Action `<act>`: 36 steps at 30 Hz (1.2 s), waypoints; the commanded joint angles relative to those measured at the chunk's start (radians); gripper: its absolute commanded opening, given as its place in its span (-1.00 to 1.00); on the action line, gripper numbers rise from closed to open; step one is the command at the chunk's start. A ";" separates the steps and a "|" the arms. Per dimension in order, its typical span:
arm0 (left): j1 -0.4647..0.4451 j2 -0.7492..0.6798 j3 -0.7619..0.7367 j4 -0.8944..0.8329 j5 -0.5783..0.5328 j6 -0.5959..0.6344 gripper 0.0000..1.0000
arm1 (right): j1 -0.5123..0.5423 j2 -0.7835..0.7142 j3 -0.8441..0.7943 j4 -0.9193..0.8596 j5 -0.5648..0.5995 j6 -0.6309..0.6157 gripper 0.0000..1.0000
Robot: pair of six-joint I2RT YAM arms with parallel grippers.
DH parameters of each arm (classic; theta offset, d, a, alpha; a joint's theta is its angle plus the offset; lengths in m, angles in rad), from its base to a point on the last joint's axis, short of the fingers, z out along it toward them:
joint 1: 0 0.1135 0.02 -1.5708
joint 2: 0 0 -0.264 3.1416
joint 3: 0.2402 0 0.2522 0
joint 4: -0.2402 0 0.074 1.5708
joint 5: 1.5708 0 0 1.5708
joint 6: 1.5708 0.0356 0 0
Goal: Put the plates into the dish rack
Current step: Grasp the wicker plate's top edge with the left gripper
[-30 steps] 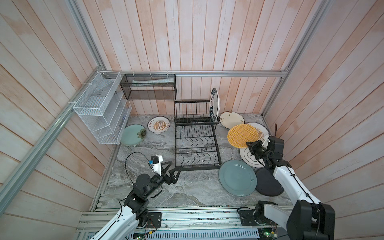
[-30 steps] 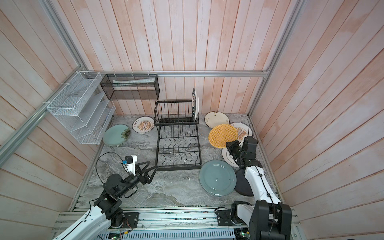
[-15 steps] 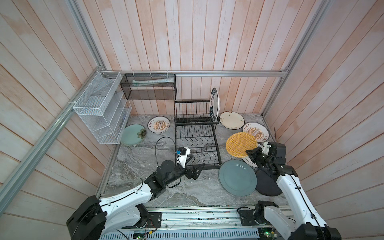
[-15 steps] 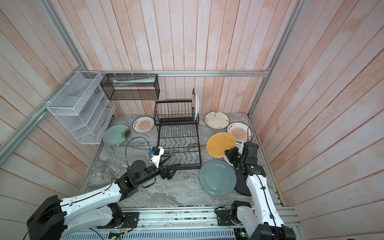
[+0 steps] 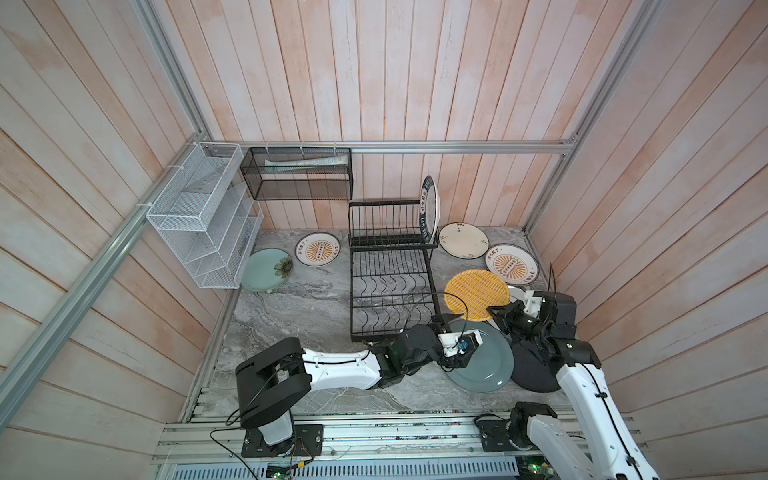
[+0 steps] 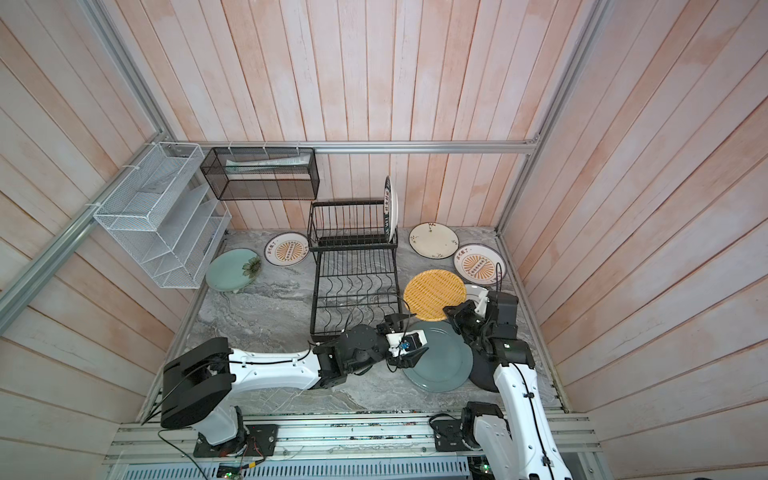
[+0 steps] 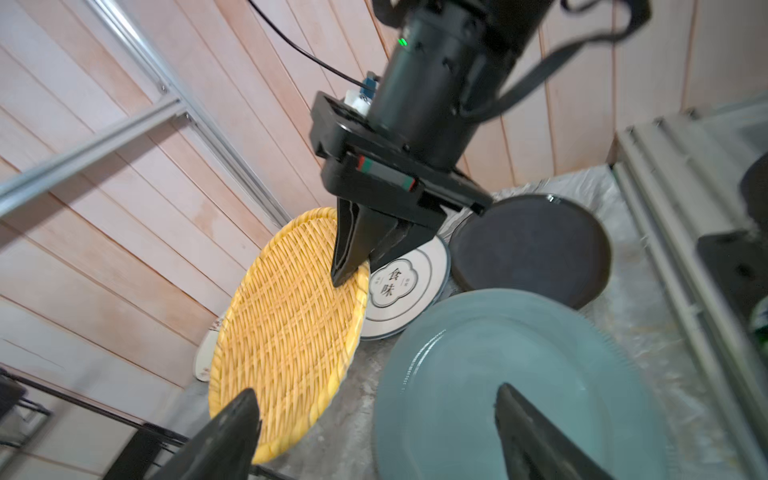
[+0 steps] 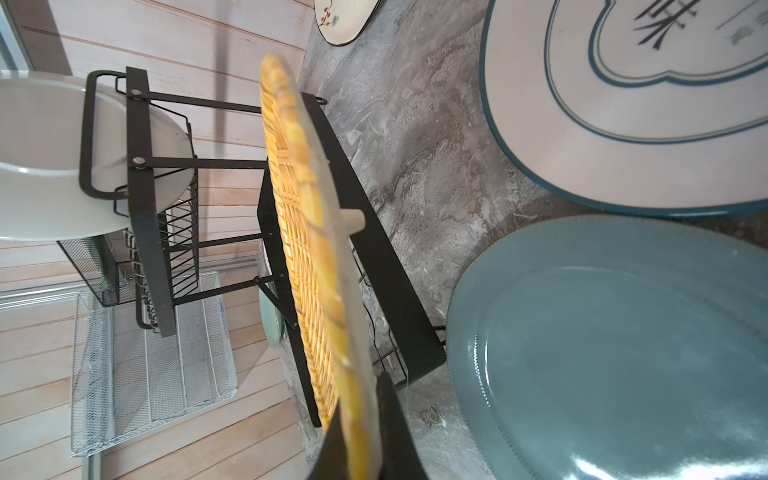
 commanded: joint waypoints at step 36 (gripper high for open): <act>-0.028 0.200 0.088 0.247 -0.398 0.408 -1.00 | 0.089 -0.100 0.008 -0.024 -0.041 0.086 -1.00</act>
